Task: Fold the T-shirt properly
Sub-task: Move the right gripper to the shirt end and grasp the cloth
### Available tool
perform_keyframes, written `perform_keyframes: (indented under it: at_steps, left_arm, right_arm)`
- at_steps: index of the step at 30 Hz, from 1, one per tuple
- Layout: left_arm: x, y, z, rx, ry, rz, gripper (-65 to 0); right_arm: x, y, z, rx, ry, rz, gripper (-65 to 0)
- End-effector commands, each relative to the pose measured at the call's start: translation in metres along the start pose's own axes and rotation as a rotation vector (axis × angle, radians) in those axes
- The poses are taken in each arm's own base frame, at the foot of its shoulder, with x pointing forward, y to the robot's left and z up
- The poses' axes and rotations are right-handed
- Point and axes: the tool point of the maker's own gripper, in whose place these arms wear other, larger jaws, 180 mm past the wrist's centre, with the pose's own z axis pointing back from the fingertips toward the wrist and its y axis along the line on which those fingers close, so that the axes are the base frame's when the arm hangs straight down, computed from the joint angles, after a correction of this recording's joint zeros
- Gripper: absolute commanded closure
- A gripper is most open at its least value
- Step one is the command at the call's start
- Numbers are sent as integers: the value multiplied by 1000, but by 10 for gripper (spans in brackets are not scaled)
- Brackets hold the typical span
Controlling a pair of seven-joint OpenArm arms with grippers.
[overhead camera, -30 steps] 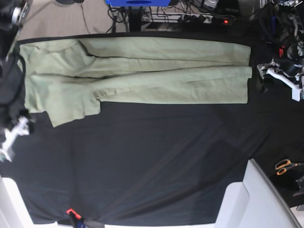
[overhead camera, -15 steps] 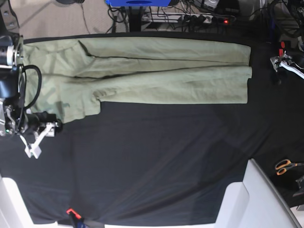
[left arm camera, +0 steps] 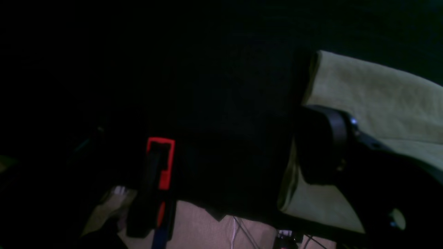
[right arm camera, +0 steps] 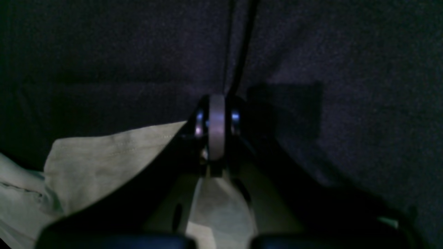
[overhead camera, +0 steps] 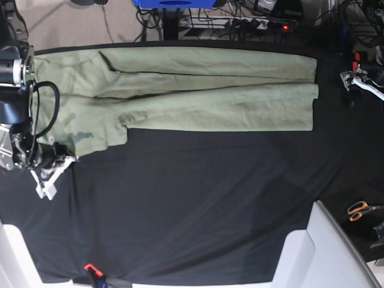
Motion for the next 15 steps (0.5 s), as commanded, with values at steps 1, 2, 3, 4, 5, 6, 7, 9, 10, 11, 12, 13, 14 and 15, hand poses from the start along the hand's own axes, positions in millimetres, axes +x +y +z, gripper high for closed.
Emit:
perform_keyframes:
  at_steps: [1, 2, 3, 4, 5, 6, 7, 9, 10, 11, 12, 13, 14, 15]
  left_arm:
    - [15, 4, 3, 5, -39, -16, -647]
    - [15, 4, 3, 5, -39, -16, -647]
    - [15, 4, 3, 5, -39, -16, -647]
    - [15, 4, 3, 5, -39, -16, -647]
    - [15, 5, 4, 6, -40, -18, -647]
    - [15, 5, 4, 7, -39, -19, -647]
    - [16, 5, 4, 7, -39, -20, -647]
    - [17, 5, 4, 7, -41, -21, -647]
    - [17, 5, 4, 7, -41, -21, -647]
    - [17, 5, 3, 7, -43, -21, -647]
    - [17, 5, 3, 7, -43, -21, -647]
    - [17, 5, 3, 7, -42, -20, -647]
    - [18, 5, 3, 6, -44, -19, -647]
    - [19, 3, 2, 3, -49, -18, -647]
  right_arm:
    - [-10, 9, -1, 26, 64, 26, -2]
    - [-6, 10, 0, 25, 52, 34, -2]
    - [-9, 10, 0, 24, 57, 39, -2]
    - [-10, 10, 2, 24, 56, 40, -2]
    - [-7, 10, 5, 23, 41, 40, -2]
    - [-6, 9, 9, 20, 27, 40, -2]
    - [-6, 7, 14, 14, 16, 40, -2]
    - [-1, 6, 25, 0, -5, 59, -2]
    - [0, 6, 30, -7, -10, 69, -2]
    - [3, 5, 36, -15, -18, 83, -2]
    - [3, 5, 40, -23, -22, 92, -2]
    - [4, 5, 44, -29, -27, 99, -2]
    - [5, 5, 48, -35, -32, 109, -2]
    - [7, 6, 51, -38, -42, 120, -2]
